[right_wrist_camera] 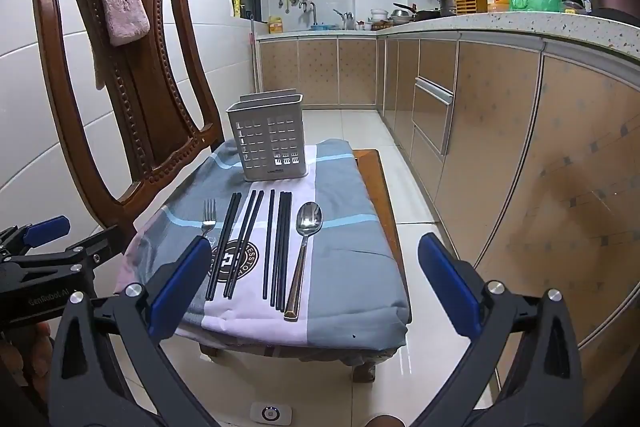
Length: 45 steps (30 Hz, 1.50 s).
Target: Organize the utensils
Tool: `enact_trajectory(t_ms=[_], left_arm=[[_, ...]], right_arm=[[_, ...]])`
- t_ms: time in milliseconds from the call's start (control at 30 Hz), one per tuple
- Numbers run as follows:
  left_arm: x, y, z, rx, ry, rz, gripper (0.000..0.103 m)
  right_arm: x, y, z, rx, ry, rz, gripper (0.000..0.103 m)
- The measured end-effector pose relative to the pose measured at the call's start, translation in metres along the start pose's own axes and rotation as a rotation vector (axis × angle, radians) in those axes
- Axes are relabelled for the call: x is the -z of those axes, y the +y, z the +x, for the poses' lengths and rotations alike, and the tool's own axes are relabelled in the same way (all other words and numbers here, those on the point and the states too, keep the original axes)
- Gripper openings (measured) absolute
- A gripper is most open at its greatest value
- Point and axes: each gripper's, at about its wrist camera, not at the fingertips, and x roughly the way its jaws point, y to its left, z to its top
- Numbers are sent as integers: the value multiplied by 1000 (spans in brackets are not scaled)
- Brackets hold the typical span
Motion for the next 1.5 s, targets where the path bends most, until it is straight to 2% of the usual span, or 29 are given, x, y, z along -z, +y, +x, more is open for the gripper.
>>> enact_trajectory(t_ms=[1500], left_arm=[[7,2,1,-3,-3,-6,99]], right_arm=[[1,0,0,-10,5,0,100]])
